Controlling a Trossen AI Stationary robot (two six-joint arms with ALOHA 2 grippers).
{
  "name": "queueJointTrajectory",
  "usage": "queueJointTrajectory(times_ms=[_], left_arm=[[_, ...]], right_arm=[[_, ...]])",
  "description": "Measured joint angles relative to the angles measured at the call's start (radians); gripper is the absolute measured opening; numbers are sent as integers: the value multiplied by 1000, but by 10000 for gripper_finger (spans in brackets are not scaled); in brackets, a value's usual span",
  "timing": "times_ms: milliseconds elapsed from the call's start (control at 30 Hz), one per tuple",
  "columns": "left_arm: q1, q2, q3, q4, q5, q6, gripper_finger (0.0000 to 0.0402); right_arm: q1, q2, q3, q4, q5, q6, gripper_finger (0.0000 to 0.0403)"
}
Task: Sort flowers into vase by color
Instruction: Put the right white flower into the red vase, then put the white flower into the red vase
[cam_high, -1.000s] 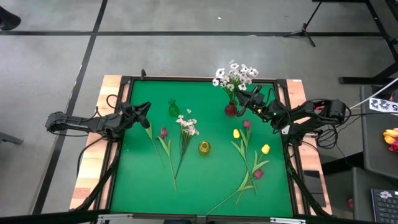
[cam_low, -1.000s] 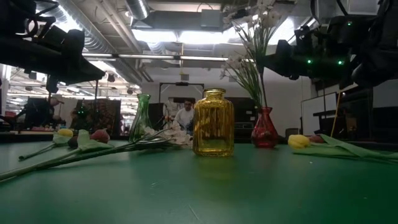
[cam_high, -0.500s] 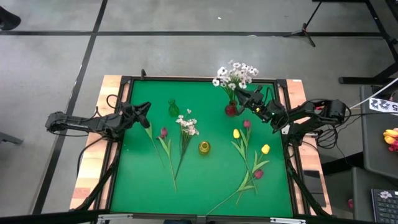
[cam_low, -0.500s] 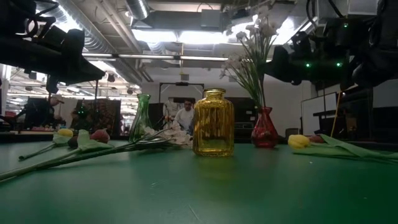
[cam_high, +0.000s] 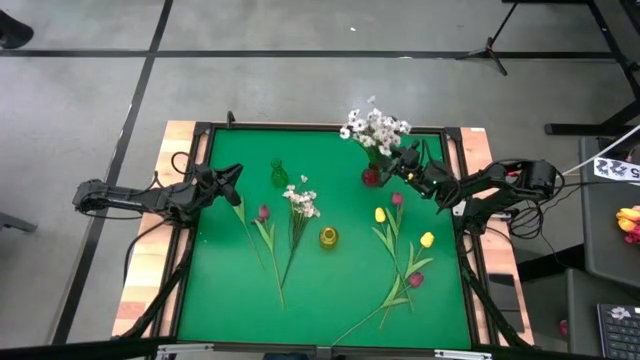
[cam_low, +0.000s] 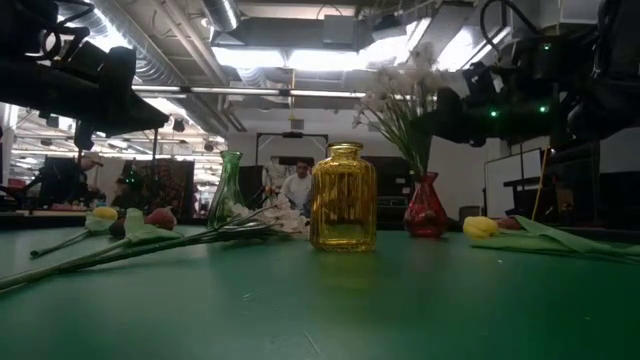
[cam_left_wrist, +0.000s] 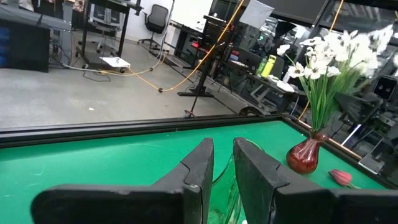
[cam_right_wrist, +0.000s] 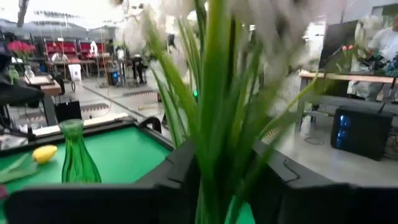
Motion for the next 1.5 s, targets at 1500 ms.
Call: queueJointTrajectory(times_ms=[1500], left_arm=[[0, 0, 0, 0, 1, -19, 61]], right_arm=[[10, -850, 0, -1153, -230, 385, 218]])
